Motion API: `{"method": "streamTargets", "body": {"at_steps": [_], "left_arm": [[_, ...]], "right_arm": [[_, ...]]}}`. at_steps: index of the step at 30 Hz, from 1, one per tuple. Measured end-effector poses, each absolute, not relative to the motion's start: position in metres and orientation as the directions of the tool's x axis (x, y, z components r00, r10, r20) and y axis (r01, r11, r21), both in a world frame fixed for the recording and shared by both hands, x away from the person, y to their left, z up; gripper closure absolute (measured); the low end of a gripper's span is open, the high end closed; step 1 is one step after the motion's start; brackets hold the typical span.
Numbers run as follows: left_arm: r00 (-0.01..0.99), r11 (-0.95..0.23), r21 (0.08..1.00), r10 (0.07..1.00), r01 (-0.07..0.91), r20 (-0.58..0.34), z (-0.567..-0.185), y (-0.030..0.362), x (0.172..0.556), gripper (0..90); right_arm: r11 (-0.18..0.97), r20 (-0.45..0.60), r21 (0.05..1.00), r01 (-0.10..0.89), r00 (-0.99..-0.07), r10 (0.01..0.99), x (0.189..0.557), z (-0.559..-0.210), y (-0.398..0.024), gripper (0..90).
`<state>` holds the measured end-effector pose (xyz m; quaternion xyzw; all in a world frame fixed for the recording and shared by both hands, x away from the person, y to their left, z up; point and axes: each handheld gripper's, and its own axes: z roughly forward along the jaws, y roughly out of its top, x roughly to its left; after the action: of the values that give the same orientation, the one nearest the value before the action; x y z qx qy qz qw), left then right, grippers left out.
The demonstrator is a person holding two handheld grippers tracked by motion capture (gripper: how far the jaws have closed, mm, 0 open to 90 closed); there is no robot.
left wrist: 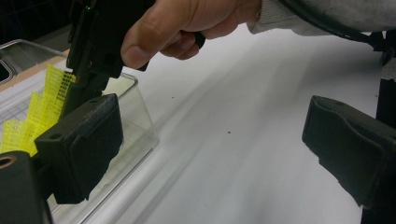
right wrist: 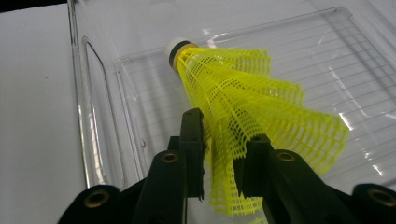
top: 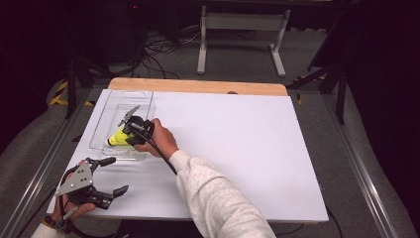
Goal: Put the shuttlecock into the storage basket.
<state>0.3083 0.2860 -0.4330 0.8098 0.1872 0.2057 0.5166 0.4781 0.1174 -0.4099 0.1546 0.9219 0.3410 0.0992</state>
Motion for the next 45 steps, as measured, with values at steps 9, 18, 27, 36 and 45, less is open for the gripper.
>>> {"method": "streamTargets", "body": {"at_steps": [9, 18, 27, 36, 45], "left_arm": [[0.844, -0.401, 0.911, 0.518, 0.094, 0.14, -0.433, 0.285, 0.308, 6.0], [0.843, -0.402, 0.91, 0.519, 0.096, 0.141, -0.433, 0.285, 0.309, 6.0], [0.843, -0.403, 0.91, 0.52, 0.096, 0.141, -0.433, 0.285, 0.309, 6.0], [0.843, -0.405, 0.909, 0.519, 0.096, 0.143, -0.434, 0.285, 0.309, 6.0], [0.844, -0.406, 0.909, 0.518, 0.096, 0.142, -0.434, 0.285, 0.309, 6.0]], "right_arm": [[0.692, -0.104, 0.692, 0.206, -0.92, 0.377, 0.468, -0.398, 0.1, 58.0], [0.672, -0.154, 0.723, 0.158, -0.912, 0.38, 0.458, -0.386, 0.091, 51.8], [0.634, -0.182, 0.766, 0.107, -0.91, 0.373, 0.446, -0.378, 0.081, 49.8], [0.61, -0.182, 0.785, 0.109, -0.901, 0.395, 0.442, -0.375, 0.066, 44.3], [0.584, -0.173, 0.803, 0.121, -0.89, 0.422, 0.442, -0.37, 0.054, 35.2]]}}
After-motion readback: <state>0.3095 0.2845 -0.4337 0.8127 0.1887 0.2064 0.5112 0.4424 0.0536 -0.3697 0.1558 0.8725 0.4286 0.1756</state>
